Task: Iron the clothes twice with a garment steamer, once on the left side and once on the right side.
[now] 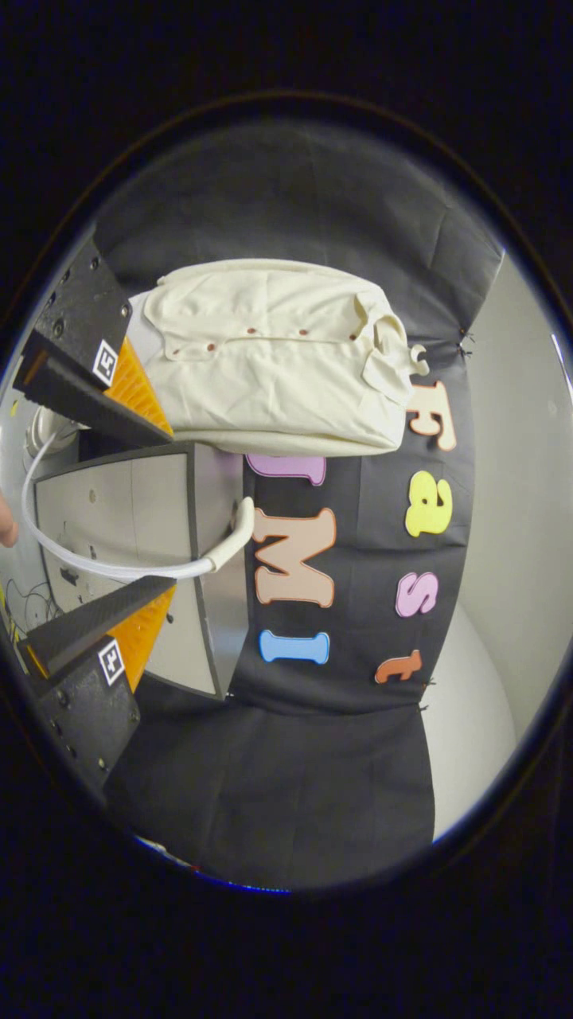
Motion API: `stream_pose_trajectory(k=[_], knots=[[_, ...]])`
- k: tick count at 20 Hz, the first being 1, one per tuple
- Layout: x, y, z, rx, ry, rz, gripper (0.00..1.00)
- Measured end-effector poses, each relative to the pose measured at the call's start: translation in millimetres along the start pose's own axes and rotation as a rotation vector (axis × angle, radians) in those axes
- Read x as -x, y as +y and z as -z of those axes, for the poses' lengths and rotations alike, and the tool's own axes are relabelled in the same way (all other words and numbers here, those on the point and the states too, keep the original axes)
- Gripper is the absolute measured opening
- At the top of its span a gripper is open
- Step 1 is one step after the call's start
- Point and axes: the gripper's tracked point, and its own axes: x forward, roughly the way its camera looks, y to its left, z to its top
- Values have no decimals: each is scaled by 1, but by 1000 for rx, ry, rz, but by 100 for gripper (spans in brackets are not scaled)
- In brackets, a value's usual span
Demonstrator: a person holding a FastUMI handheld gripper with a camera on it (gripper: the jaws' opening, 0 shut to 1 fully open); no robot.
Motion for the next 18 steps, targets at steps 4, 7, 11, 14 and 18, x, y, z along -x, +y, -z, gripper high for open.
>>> stream_pose_trajectory(k=[4, 7, 11, 14, 18], knots=[[-62, -22, -16, -9, 35, 44, 99], [-108, -32, -32, 3, 51, 59, 100], [-170, -38, -64, 19, 60, 31, 100], [-225, -43, -80, 15, 101, 22, 100], [-289, -40, -76, -13, 200, -20, 99]])
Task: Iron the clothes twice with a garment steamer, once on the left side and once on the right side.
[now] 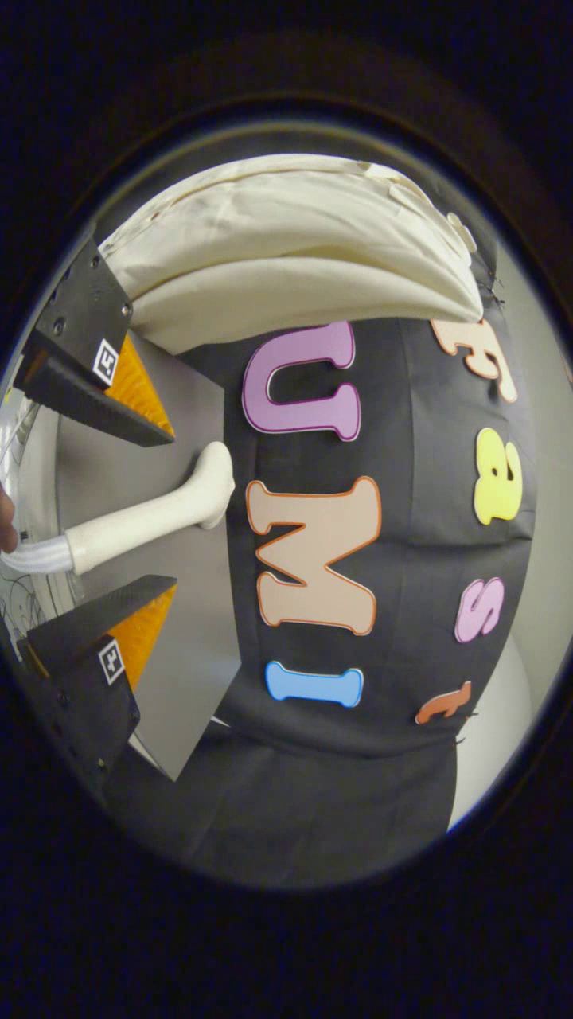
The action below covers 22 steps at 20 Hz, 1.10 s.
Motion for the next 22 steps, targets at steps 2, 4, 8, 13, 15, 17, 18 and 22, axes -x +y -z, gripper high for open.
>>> stream_pose_trajectory(k=[2, 4, 8, 13, 15, 17, 18, 22], knots=[[-28, 3, -2, -24, 37, -15, 99], [-49, 5, 0, -11, 108, -27, 99], [-77, 13, -4, -4, 184, -71, 96], [-88, 10, 5, -14, 232, -54, 73], [-87, 10, 6, -19, 229, -48, 69], [-85, 8, 12, 18, 269, -26, 65], [-83, 7, 17, 51, 299, -13, 63], [-59, 7, 19, 53, 328, 0, 43]])
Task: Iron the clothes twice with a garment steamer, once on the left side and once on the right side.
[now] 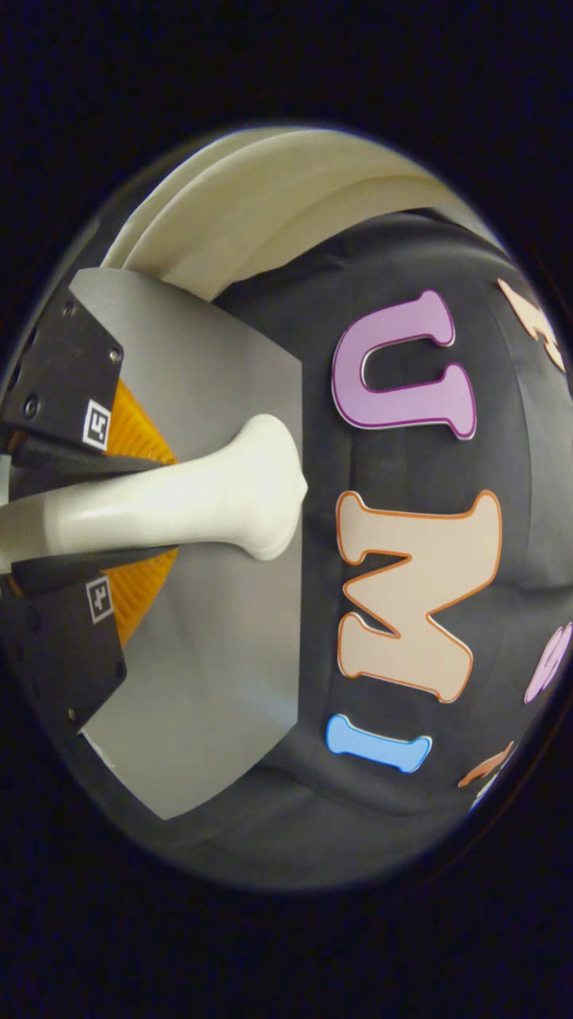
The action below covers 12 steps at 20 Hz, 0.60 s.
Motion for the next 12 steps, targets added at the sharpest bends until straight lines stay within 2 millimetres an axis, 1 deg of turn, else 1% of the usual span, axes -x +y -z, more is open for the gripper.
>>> stream_pose_trajectory(k=[2, 3, 4, 5, 6, 8, 9, 12], knots=[[9, 1, -3, -101, -70, -26, 39], [12, 0, -1, -115, -92, -17, 38], [22, -3, 5, -117, -105, -9, 37], [34, -2, 11, -125, -116, -17, 37], [46, 5, 18, -133, -149, -25, 37], [75, 11, 24, -121, -208, -10, 36], [89, 15, 27, -108, -233, 1, 36], [137, 37, 27, -63, -339, 6, 36]])
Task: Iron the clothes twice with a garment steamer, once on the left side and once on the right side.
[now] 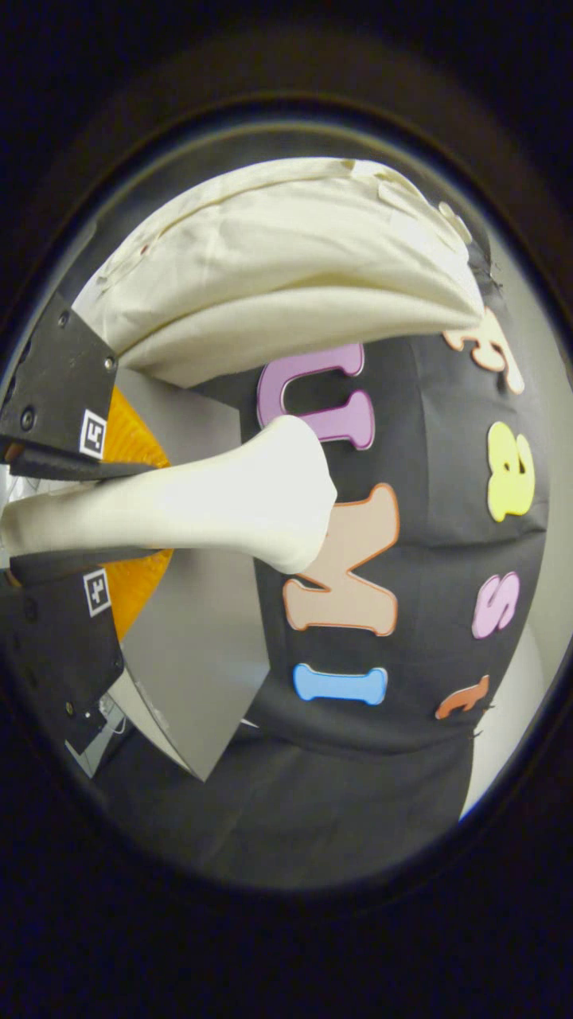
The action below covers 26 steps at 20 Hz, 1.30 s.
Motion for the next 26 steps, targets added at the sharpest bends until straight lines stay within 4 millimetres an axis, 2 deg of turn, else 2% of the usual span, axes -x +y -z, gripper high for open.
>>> stream_pose_trajectory(k=[5, 9, 14, 16, 18, 22, 26], knots=[[77, 57, -12, 58, -107, -37, 36], [139, 114, -8, 62, -149, -78, 35], [188, 170, 8, -32, -201, -182, 35], [196, 184, 18, -35, -203, -208, 35], [195, 199, 35, -2, -174, -224, 35], [189, 234, 54, 32, -161, -275, 35], [168, 264, 65, 55, -145, -289, 35]])
